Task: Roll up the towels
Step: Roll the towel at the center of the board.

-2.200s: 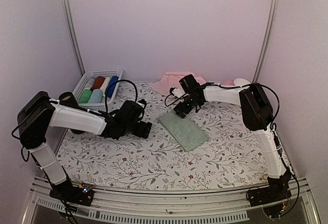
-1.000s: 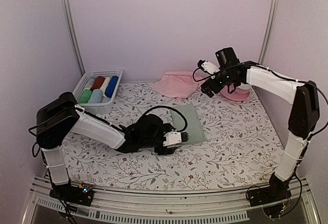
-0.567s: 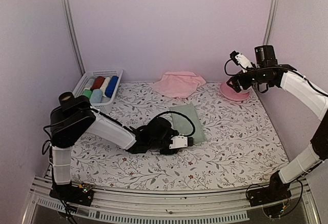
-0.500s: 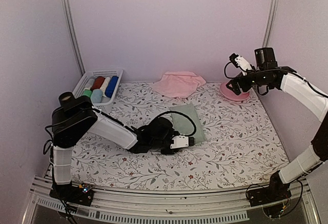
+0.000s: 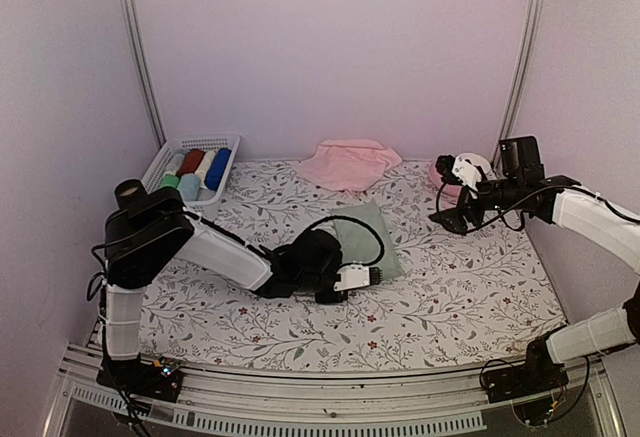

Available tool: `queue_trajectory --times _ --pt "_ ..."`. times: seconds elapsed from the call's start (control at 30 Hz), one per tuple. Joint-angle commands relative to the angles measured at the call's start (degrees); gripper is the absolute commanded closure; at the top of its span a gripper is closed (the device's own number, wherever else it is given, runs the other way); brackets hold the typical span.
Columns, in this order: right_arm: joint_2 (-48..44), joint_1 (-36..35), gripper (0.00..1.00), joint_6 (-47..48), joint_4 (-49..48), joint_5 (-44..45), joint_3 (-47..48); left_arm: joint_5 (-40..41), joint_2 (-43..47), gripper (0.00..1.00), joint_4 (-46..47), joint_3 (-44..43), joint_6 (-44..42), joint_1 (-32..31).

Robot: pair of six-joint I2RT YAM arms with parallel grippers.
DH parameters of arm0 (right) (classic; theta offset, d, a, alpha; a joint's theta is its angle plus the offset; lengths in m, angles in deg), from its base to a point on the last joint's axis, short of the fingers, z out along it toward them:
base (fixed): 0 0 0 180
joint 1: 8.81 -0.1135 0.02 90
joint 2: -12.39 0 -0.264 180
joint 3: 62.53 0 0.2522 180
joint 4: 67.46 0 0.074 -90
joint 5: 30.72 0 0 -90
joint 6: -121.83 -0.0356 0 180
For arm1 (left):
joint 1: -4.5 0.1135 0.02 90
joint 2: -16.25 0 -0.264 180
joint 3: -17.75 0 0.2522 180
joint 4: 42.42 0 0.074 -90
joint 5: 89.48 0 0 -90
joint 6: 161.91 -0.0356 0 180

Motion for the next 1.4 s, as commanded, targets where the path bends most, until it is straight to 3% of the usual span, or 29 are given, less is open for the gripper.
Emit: queue_trajectory --times 0.0,0.1,0.33,0.7,0.97,1.37 --pt "-1.0 -4.4 0.02 15.4 -3.4 -6.4 -7.5 -7.0 2.3 1.0 -4.1 0.8 4.9 1.5" --pt "-0.4 -6.9 0.05 21.7 -4.7 -7.6 -11.1 -13.0 4.2 1.0 -5.5 1.3 7.4 3.0" --pt "3.9 -12.3 0.12 26.0 -9.8 -6.1 -15.7 -25.6 4.7 1.0 -9.1 -0.3 14.6 8.7" --pt "12.7 -20.9 0.21 22.0 -27.9 13.0 -19.8 -36.0 2.5 1.0 -10.0 -2.7 21.8 13.5" --pt "18.7 -25.1 0.27 20.5 -32.3 20.1 -19.9 -38.9 1.2 1.0 -10.2 -3.6 23.2 14.5" --pt "22.5 -25.5 0.67 15.7 -28.6 20.8 -16.2 -40.2 -0.2 1.0 -10.9 -4.4 23.5 15.3"
